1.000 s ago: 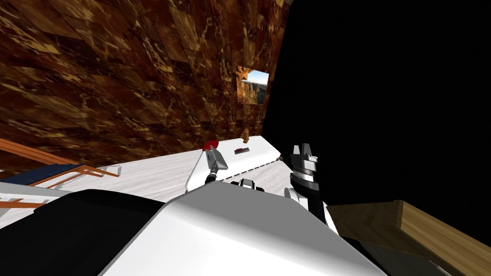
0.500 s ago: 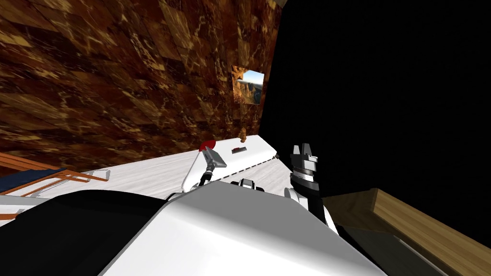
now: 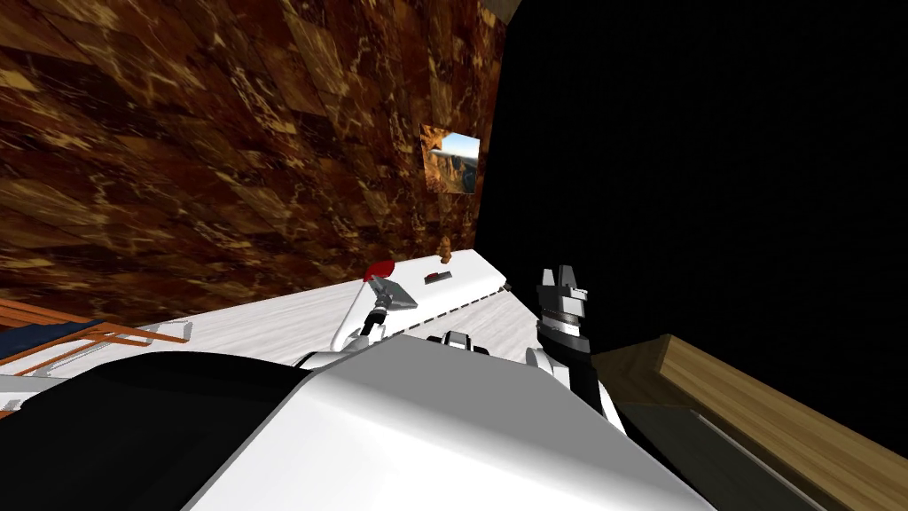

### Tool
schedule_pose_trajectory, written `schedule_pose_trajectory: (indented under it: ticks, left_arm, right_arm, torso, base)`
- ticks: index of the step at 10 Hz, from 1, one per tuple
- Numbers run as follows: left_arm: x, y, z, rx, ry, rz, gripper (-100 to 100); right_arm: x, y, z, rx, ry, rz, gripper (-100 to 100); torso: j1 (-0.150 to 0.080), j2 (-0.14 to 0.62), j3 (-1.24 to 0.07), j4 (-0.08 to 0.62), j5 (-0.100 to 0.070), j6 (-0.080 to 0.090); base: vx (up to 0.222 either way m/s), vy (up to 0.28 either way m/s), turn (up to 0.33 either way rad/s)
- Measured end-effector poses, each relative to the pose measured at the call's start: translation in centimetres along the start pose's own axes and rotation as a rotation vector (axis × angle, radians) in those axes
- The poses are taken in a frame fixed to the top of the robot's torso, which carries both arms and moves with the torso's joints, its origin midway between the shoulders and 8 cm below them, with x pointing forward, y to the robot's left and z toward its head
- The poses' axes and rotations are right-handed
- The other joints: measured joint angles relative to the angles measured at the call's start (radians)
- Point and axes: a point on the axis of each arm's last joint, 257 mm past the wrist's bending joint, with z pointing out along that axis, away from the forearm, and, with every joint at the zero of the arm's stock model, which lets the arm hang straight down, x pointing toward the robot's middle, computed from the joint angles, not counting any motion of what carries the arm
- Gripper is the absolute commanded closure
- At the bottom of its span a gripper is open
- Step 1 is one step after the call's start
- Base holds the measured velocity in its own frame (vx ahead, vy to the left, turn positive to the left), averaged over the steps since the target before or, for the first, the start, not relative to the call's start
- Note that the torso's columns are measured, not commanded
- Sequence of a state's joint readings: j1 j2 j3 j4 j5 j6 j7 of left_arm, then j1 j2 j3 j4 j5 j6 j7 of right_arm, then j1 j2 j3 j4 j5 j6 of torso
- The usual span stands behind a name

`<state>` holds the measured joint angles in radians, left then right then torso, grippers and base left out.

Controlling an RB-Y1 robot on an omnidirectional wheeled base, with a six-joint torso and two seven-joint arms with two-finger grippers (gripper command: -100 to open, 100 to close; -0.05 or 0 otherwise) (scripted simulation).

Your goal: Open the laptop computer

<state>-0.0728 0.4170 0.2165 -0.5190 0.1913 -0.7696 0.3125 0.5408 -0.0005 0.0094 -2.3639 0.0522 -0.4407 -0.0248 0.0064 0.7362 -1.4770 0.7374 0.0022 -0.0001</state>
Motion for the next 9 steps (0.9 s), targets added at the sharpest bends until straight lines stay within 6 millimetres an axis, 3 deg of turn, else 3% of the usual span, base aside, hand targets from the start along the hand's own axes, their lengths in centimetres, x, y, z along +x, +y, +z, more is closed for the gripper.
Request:
schedule_pose_trajectory:
  ticks: [4, 5, 6, 9]
  left_arm:
    - [-1.7, 2.8, -1.5, -0.071, -0.038, 0.012, -100]
    - [-3.0, 2.3, -1.1, -0.071, -0.052, 0.015, -100]
    - [-3.1, 2.2, -1.0, -0.070, -0.054, 0.012, 0]
    - [-3.1, 2.2, -1.0, -0.070, -0.054, 0.012, 0]
  right_arm:
    - [0.0, 0.0, 0.0, 0.000, 0.000, 0.000, 0]
    - [0.0, 0.0, 0.0, 0.000, 0.000, 0.000, 0]
    - [0.0, 0.0, 0.0, 0.000, 0.000, 0.000, 0]
    - [0.0, 0.0, 0.0, 0.000, 0.000, 0.000, 0]
  torso:
    - [-0.008, 0.002, 0.001, 0.001, -0.003, 0.000]
    - [-0.011, 0.003, 0.001, 0.001, -0.003, 0.001]
    - [-0.008, 0.002, 0.001, 0.001, -0.003, 0.000]
    - [-0.005, 0.001, 0.001, 0.000, -0.002, 0.000]
  base:
    - [-0.001, -0.009, -0.022]
    - [-0.009, -0.042, -0.021]
    - [-0.001, -0.008, 0.004]
    - [0.000, 0.000, 0.000]
